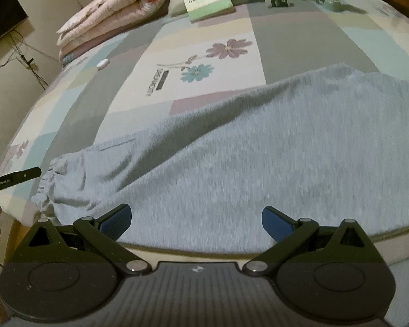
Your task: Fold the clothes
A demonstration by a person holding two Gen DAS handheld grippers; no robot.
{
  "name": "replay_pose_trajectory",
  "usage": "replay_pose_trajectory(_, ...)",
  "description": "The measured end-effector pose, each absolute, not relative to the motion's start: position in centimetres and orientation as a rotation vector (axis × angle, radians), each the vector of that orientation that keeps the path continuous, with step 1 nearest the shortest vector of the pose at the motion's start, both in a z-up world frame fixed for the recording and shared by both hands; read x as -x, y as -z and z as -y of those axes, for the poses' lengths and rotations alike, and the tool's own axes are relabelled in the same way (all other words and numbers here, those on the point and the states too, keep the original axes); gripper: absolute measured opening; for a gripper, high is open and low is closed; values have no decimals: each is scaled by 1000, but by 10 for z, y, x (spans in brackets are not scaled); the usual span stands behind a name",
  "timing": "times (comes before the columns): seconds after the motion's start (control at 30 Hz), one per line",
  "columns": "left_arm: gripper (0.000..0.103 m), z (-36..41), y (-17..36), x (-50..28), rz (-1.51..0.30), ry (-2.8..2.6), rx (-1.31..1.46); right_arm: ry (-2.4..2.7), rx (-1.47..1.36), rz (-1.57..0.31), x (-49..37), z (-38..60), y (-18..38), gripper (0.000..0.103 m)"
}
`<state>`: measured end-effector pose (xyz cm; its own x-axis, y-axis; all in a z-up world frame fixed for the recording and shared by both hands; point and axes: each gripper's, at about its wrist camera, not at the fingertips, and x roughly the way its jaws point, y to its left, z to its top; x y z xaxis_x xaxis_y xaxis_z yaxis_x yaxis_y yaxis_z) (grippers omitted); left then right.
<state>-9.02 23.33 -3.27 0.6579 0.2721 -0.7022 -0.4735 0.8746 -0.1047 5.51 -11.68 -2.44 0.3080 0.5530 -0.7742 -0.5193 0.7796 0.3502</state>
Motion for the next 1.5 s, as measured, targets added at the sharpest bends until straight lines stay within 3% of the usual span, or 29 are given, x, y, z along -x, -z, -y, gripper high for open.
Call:
replay_pose_trajectory(0.17,88,-197,41,52,-719,-240,219,-701,-21,-983,-60,124,14,103)
replay_pose_trajectory(0.7,89,-159,92,-22,-845,-55,213,-814,153,-848,-110,124,46,103)
replay_pose_trajectory(0.8,102,-156,100,-22,-845,-54,190,-807,222,-946,-127,112,72,103)
replay_pose_trajectory(0.87,102,-152,102,-22,-848,-48,164,-789,256,-1008,-133,108,88,103)
replay_pose_trajectory(1.1,102,-147,105,-19,-821,-46,134,-805,418,-940,-120,96,95,103)
replay_pose_trajectory(1.3,102,-150,105,-18,-816,-25,129,-830,382,-856,-113,106,99,103)
replay_pose_trajectory(1.5,102,-163,98,-23,-814,-41,260,-815,388,-899,-117,97,88,100)
